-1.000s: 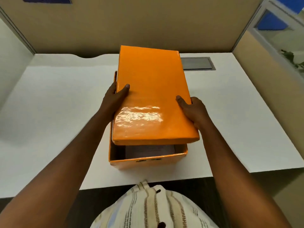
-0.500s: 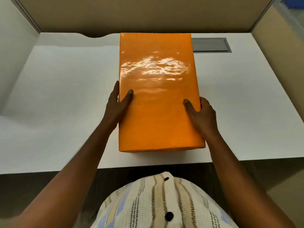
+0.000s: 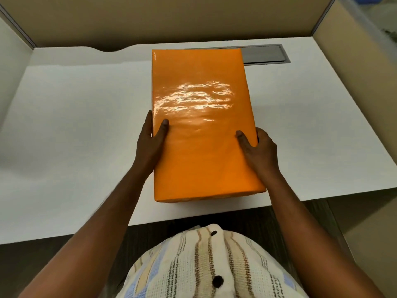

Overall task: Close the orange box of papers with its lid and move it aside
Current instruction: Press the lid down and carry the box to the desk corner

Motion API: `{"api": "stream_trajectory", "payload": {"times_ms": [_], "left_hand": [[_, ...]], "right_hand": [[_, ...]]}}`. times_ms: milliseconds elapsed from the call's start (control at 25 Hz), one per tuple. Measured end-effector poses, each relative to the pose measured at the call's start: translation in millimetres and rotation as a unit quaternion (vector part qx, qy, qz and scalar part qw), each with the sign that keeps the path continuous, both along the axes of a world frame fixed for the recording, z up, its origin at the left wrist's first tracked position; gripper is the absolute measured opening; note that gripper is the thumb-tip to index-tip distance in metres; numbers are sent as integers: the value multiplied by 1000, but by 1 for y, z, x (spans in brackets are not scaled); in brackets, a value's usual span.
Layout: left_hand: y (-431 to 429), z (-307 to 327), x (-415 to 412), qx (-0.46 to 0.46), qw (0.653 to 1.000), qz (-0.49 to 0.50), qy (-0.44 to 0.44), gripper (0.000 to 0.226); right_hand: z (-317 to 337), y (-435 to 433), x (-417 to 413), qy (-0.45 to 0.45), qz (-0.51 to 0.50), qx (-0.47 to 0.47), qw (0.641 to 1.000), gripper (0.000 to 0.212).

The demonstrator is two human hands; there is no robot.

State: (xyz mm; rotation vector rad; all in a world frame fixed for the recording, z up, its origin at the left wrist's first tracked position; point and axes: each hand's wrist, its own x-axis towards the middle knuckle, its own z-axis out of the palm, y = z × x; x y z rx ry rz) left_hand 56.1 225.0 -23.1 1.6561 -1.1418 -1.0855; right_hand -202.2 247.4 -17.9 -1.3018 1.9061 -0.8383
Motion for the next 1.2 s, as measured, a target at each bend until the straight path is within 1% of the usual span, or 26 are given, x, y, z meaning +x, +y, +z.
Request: {"api": "stream_trajectory", "payload": {"times_ms": [120, 360, 680, 920, 1200], "left_hand": [[-3, 1, 1, 2, 1000, 1, 18, 57], [-10, -2, 9, 12, 999, 0, 41, 59], [-25, 1, 11, 28, 998, -15, 63, 55], [-31, -5, 13, 49, 996, -27, 62, 56], [-34, -12, 16, 66, 996, -31, 60, 58]], "right_hand": [[-1, -6, 3, 11, 0, 9, 1000, 56], [1, -16, 7, 27, 5, 14, 1000, 56], [3, -36, 9, 54, 13, 35, 998, 57], [-1, -41, 8, 52, 29, 35, 998, 60], [-1, -44, 10, 100, 55, 45, 992, 70]]}}
